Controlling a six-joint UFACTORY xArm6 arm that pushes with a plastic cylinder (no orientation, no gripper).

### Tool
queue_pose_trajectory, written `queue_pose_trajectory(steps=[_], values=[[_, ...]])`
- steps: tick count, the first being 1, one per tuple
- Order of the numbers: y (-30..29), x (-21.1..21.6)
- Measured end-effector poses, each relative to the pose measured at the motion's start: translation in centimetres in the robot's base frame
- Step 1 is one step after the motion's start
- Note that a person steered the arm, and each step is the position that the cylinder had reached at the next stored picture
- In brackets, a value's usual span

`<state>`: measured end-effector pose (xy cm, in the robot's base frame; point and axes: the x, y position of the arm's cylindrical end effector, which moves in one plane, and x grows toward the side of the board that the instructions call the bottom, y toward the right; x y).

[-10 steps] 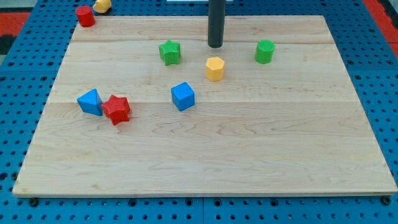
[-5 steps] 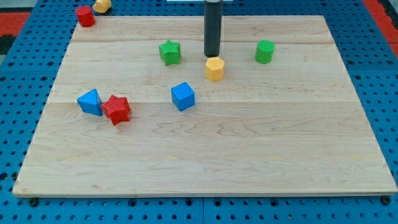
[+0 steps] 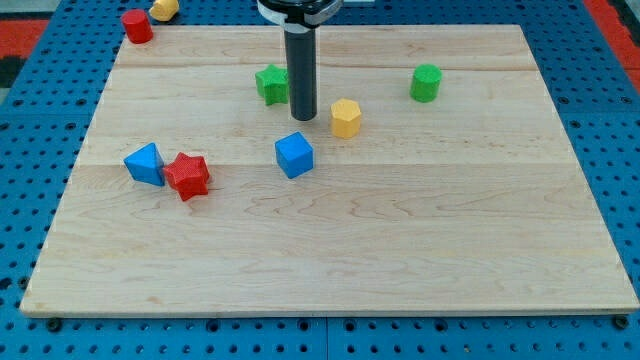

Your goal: Point your arm to the blue triangle

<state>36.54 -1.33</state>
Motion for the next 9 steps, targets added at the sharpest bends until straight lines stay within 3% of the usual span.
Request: queue_pose_trajectory(steps=[1,3,6,7,9], values=[[2.6,0.0],[1.5,-0.1],[-5.3,-7.1],[-4.4,-5.3],[-6.6,5.8]])
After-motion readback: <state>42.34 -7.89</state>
